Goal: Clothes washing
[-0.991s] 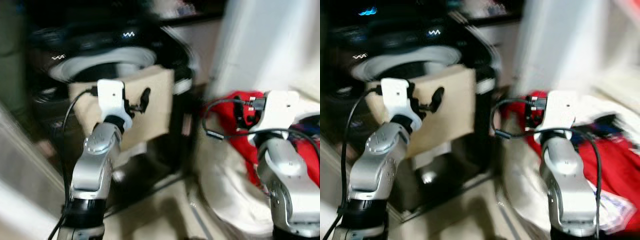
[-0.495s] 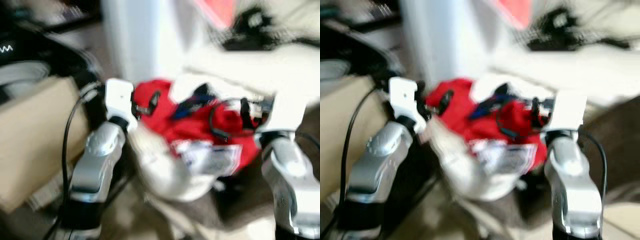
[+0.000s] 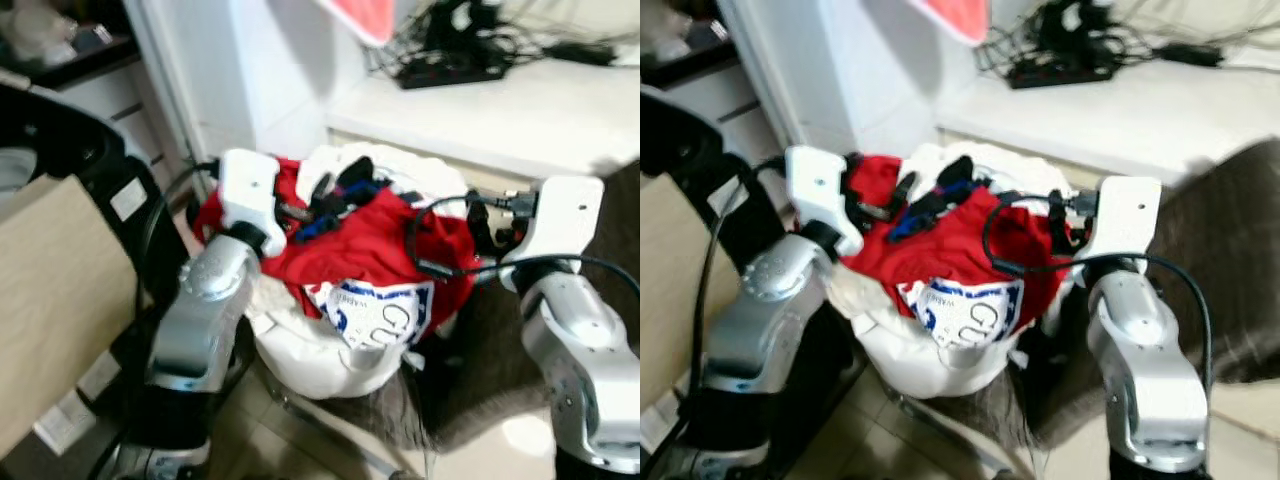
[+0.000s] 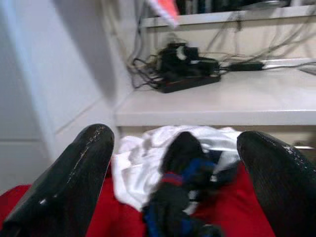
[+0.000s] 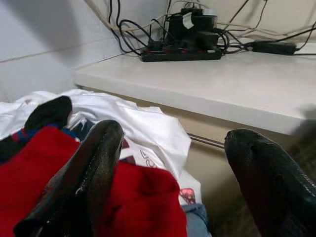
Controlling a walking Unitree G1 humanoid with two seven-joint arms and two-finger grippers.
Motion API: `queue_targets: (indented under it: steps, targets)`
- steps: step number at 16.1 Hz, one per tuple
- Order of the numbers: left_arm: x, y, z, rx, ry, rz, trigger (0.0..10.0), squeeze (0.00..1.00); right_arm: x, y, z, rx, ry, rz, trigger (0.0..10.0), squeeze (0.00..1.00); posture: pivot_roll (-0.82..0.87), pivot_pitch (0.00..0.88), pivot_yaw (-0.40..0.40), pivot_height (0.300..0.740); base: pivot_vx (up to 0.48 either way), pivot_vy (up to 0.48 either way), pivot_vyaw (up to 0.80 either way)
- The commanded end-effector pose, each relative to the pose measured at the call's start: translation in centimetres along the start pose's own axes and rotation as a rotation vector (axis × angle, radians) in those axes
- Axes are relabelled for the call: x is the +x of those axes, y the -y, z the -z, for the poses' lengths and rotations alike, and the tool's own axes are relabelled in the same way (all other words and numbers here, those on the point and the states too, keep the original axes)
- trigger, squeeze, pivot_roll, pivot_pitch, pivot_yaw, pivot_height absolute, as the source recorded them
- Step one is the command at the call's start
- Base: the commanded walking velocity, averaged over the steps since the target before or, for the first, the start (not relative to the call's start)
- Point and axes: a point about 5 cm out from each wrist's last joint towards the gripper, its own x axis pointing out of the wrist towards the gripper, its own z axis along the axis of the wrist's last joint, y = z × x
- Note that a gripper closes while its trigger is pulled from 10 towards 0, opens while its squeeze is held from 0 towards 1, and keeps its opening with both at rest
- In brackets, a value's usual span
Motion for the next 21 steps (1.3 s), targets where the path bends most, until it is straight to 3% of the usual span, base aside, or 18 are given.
queue_targets:
  steps: [1,4,10,13,18,21]
  targets:
    - [-0.1,-1.0,-0.1,0.013,-0.004,-0.036,10.0,0.0,0.0,-1.3,-0.2,0.019,0.017,-0.071,10.0,0.0,-0.14,0.0,0.037,0.74,0.0,0.469,0.0]
    - [-0.5,-1.5,0.3,0.005,-0.012,-0.069,10.0,0.0,-0.2,-1.5,-0.3,0.102,0.076,-0.086,10.0,0.0,-0.13,0.0,0.028,0.74,0.0,0.47,0.0]
    - [-0.5,-1.5,0.6,0.011,-0.027,-0.08,10.0,0.0,-0.2,-1.3,0.3,0.085,0.086,-0.084,10.0,0.0,-0.13,0.0,0.025,0.74,0.0,0.459,0.0]
    - [-0.4,-1.2,0.4,0.079,-0.031,-0.076,10.0,0.0,-0.2,-1.3,0.4,0.083,0.091,-0.082,10.0,0.0,-0.13,0.0,0.027,0.74,0.0,-0.48,0.0]
    - [-0.3,-0.7,0.6,0.078,-0.032,-0.069,10.0,0.0,-0.3,-1.2,0.5,0.078,0.094,-0.075,10.0,0.0,-0.14,0.0,0.031,0.74,0.0,-0.48,0.0]
    - [-0.4,-0.6,1.1,0.011,-0.063,-0.048,10.0,0.0,-0.3,-1.1,0.6,0.068,0.09,-0.074,10.0,0.0,-0.14,0.0,0.031,0.74,0.0,0.32,0.0]
